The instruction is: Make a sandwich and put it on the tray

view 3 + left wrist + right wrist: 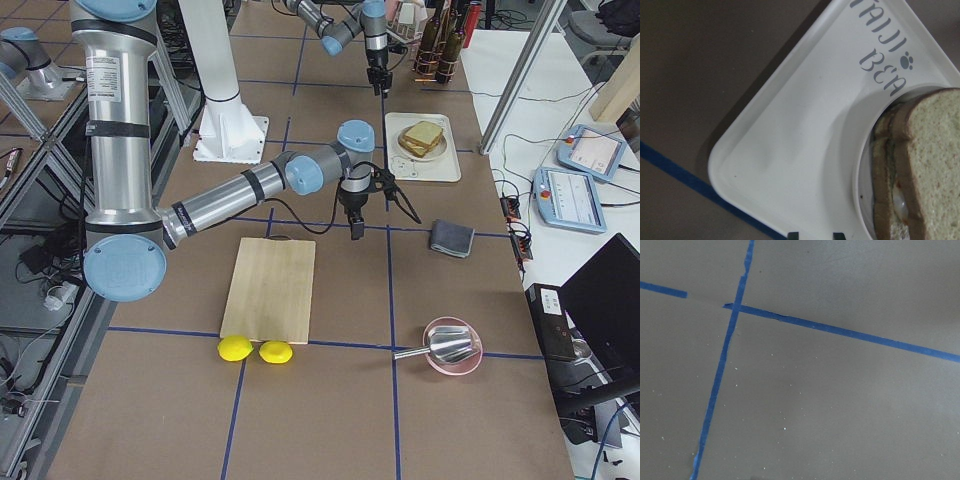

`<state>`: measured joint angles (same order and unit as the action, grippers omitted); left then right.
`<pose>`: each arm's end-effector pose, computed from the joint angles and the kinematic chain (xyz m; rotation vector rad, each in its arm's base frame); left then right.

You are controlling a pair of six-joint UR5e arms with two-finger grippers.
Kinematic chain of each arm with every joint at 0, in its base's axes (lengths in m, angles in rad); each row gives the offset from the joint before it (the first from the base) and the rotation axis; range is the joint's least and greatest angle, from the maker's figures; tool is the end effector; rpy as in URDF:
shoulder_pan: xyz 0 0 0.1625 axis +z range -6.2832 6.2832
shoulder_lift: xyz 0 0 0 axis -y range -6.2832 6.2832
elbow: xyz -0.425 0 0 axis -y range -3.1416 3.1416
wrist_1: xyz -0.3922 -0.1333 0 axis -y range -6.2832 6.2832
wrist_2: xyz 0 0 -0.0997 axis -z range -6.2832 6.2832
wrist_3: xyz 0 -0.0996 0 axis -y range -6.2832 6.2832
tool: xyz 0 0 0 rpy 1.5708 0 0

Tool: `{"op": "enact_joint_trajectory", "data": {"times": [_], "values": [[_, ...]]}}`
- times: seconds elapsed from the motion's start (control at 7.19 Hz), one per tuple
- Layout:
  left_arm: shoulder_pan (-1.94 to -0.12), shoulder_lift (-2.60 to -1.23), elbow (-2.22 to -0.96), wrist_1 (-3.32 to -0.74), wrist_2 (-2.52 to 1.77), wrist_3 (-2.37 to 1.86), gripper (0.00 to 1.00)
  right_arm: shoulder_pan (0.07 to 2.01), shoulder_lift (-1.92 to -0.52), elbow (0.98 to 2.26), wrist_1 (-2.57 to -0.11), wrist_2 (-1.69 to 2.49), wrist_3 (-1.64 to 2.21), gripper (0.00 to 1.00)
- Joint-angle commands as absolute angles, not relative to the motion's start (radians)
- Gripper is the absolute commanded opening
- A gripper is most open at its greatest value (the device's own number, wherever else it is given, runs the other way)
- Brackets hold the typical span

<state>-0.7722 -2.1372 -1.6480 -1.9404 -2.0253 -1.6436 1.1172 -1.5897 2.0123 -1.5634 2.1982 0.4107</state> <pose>0.4178 -0.5320 0.2485 -0.0492 1.0887 -0.5312 -0.1404 -0.4588 0.4583 0.1189 -0.7353 -0.1758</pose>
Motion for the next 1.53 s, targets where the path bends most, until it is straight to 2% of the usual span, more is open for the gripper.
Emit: {"op": "enact_joint_trajectory", "data": {"times": [0.0, 0.28, 0.56, 0.7, 0.97, 1.11, 1.39], "values": [[-0.822, -2.044, -1.881, -1.698, -2.026, -1.364, 1.00, 1.204, -1.629, 1.996, -1.606, 2.198, 0.253, 1.00], [-0.966, -1.956, -1.965, -1.556, -2.028, -0.993, 1.00, 1.354, -1.629, 1.944, -1.715, 2.204, -0.011, 1.00], [-1.113, -1.826, -1.971, -1.537, -2.110, -0.657, 1.00, 1.521, -1.620, 1.802, -1.718, 2.349, -0.211, 1.00], [-1.225, -1.762, -1.954, -1.537, -2.205, -0.482, 1.00, 1.558, -1.621, 1.761, -1.720, 2.390, -0.231, 1.00], [-1.401, -1.636, -1.895, -1.531, -2.221, -0.216, 1.00, 1.563, -1.623, 1.799, -1.720, 2.398, -0.216, 1.00], [-1.464, -1.587, -1.832, -1.531, -2.268, -0.101, 1.00, 1.563, -1.665, 1.802, -1.715, 2.395, -0.213, 1.00], [-1.555, -1.534, -1.737, -1.532, -2.289, 0.082, 1.00, 1.568, -1.644, 1.783, -1.715, 2.401, -0.096, 1.00]]}}
